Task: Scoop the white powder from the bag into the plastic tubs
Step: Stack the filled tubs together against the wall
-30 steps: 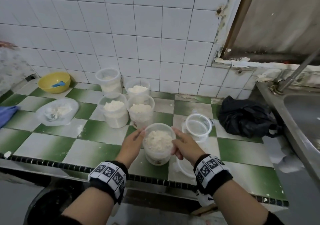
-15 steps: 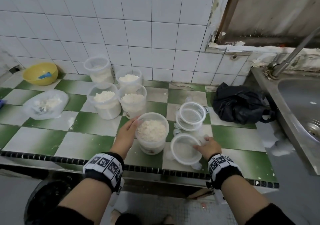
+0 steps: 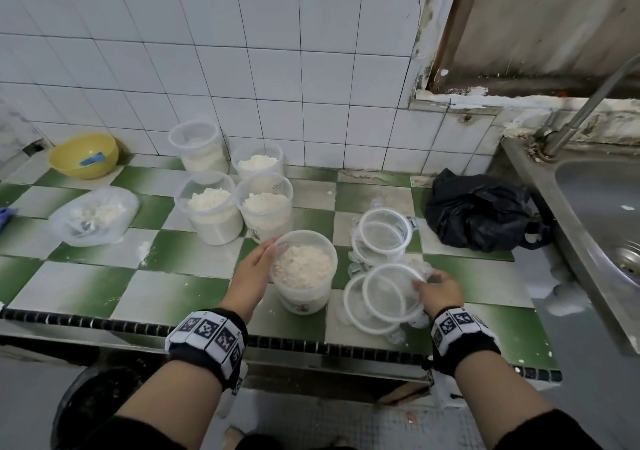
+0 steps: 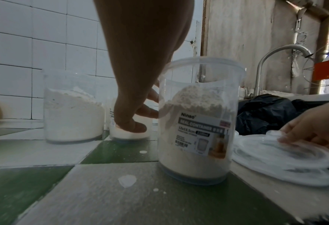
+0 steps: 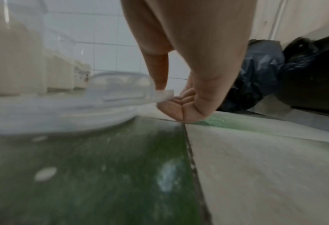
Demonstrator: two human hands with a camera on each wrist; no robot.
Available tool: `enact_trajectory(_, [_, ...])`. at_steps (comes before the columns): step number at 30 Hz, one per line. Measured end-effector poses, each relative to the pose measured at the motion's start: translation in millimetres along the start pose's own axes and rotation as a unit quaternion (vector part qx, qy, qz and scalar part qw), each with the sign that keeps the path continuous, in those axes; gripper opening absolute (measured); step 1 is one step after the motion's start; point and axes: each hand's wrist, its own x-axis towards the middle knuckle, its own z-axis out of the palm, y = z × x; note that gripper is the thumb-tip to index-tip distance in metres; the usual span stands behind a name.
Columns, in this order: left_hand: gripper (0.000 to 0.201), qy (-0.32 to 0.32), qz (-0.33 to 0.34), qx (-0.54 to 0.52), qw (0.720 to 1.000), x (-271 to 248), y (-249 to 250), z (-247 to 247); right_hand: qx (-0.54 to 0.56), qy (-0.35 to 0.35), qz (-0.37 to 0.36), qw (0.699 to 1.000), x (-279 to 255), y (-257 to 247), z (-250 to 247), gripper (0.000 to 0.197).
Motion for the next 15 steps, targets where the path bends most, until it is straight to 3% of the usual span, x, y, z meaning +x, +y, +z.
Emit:
enact_trajectory(3, [0.024, -0.002, 0.002, -0.004, 1.000, -2.9, 3.5, 0.2, 0.082, -0.006, 0.010, 0.997, 1.3, -8.3, -3.9, 0.014])
enact_trajectory(6, [0.024, 0.004, -0.008, -0.011, 1.000, -1.8, 3.9, -1.0, 0.192, -0.034, 0.017, 0.981, -3.6, -23.0, -8.0, 0.013])
enact_trajectory(9, [0.025, 0.052, -0.011, 0.004, 0.999, 2.3, 3.9, -4.0, 0.279, -0.055, 0.007, 0.959, -12.8, -48.5, -11.5, 0.017])
enact_trajectory(12, [0.029, 0.105, 0.045, 0.065, 0.991, 1.6, 14.7, 0.1, 0.340, -0.093, -0.017, 0.936, -28.3, -80.2, -13.9, 0.016])
enact_trajectory(15, [0.032, 0.052, 0.076, 0.127, 0.988, -5.4, 41.1, 6.9, 0.367, -0.131, -0.037, 0.920, -48.3, -110.7, -10.4, 0.014])
